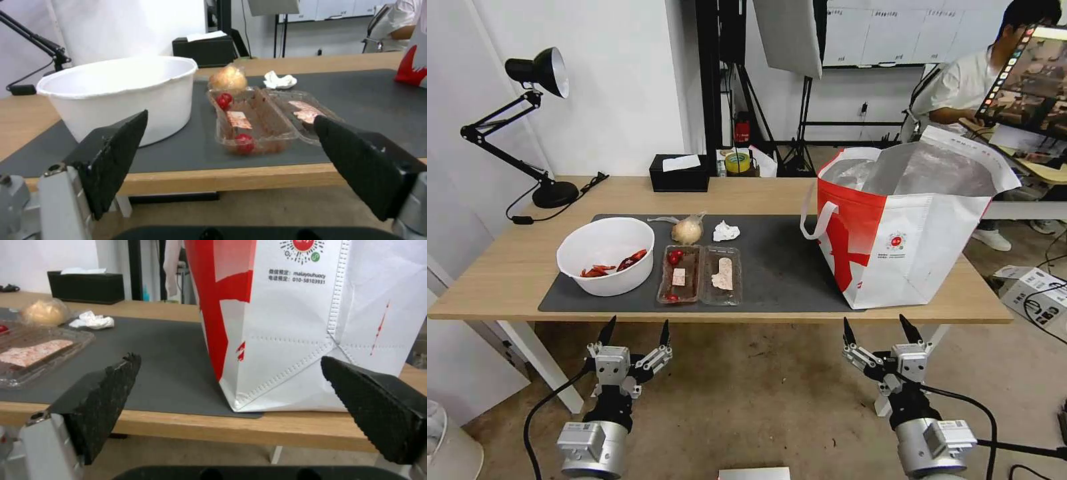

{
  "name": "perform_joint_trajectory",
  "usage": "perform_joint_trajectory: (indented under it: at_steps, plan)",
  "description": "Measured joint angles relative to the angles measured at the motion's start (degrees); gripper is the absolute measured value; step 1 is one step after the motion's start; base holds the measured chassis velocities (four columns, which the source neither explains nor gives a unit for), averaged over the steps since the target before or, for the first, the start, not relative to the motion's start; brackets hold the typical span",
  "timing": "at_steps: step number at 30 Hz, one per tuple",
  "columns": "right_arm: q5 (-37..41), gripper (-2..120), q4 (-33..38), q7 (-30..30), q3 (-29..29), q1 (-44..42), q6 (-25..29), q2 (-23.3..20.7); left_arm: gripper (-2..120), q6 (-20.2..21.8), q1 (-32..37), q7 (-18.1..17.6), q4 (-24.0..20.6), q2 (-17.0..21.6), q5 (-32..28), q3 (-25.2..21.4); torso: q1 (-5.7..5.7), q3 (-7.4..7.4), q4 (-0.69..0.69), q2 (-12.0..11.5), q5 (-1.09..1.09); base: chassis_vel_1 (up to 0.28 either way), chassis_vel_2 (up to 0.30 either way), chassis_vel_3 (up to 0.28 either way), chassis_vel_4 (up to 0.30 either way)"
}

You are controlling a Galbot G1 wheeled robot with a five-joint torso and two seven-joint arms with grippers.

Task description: Pick up the trash from the table and place it into the takeout bag.

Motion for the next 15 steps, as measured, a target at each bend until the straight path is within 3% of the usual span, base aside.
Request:
perform_joint_trajectory:
  at_steps: [15]
  plan:
    - [0.00, 100, 0.00, 0.00, 0.00, 0.00, 0.00, 0.00, 100, 0.00, 0.00, 0.00, 0.00, 0.00, 0.00, 0.00, 0.00, 0.00, 0.00, 0.00, 0.00, 0.000, 0.000, 0.000, 0.000]
